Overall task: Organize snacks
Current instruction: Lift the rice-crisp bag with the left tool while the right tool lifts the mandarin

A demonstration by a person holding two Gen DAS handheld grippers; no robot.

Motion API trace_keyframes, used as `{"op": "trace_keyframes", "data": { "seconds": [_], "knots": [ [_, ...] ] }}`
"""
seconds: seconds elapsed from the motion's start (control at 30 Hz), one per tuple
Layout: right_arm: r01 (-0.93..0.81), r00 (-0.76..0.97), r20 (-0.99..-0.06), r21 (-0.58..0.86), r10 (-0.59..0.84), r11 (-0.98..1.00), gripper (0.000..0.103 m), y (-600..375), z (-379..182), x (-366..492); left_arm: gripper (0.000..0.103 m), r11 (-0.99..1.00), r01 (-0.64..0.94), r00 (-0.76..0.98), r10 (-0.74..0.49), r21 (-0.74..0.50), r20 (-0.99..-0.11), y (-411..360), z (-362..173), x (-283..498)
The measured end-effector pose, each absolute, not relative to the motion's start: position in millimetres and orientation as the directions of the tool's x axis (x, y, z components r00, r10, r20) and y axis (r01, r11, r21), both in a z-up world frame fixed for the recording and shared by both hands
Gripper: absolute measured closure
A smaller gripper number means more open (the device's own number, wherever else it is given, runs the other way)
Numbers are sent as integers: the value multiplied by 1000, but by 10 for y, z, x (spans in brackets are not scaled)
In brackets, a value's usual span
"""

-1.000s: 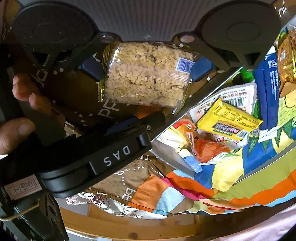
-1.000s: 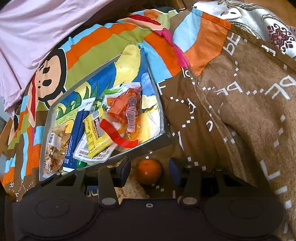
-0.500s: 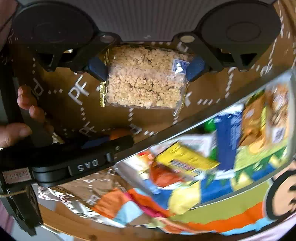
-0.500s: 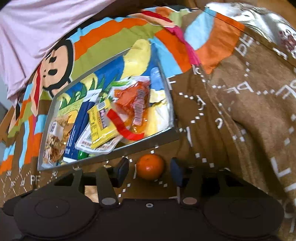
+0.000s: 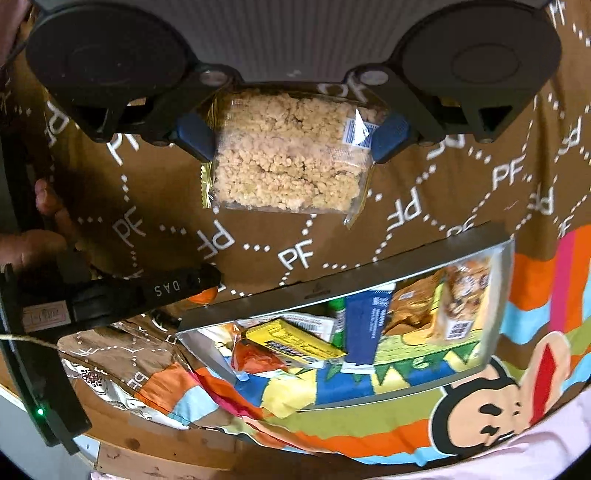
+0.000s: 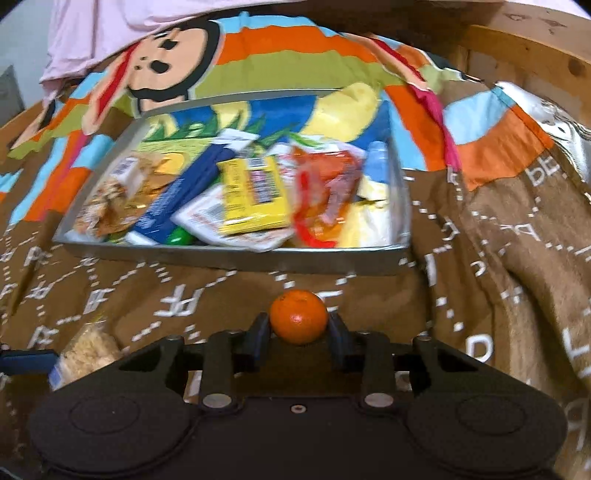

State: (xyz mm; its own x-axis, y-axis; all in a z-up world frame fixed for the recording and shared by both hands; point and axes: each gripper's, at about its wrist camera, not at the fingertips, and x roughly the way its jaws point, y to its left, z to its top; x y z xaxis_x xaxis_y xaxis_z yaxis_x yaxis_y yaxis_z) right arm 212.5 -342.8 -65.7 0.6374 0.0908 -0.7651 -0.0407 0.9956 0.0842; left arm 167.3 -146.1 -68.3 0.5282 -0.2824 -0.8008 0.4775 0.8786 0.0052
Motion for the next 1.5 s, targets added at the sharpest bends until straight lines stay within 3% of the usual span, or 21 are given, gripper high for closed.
{"op": "trace_keyframes", "data": {
  "seconds": [0.23, 0.43, 1.13, 1.33, 1.5],
  "knots": [
    [-186, 606, -771, 105, 198, 977, 68, -3091, -529, 1817, 10, 885, 466, 569, -299, 1, -766, -1269, -718, 1340],
    [-196, 597, -761, 168, 253, 966, 68, -3019, -454, 1627, 10, 895, 445, 584, -281, 11, -761, -1220, -701, 1258],
    [-228, 542, -794, 177, 276, 957, 68, -2931, -608, 1708, 1, 878, 477, 576, -281, 36, -768, -1288, -779, 1267],
    [-231, 540, -796, 173, 274, 957, 67, -2923, -616, 1717, 1, 878, 477, 580, -277, 43, -766, -1303, -788, 1263],
    [-236, 549, -790, 169, 275, 957, 68, -2912, -605, 1712, 9, 889, 458, 584, -276, 29, -763, -1263, -761, 1275]
  ]
}}
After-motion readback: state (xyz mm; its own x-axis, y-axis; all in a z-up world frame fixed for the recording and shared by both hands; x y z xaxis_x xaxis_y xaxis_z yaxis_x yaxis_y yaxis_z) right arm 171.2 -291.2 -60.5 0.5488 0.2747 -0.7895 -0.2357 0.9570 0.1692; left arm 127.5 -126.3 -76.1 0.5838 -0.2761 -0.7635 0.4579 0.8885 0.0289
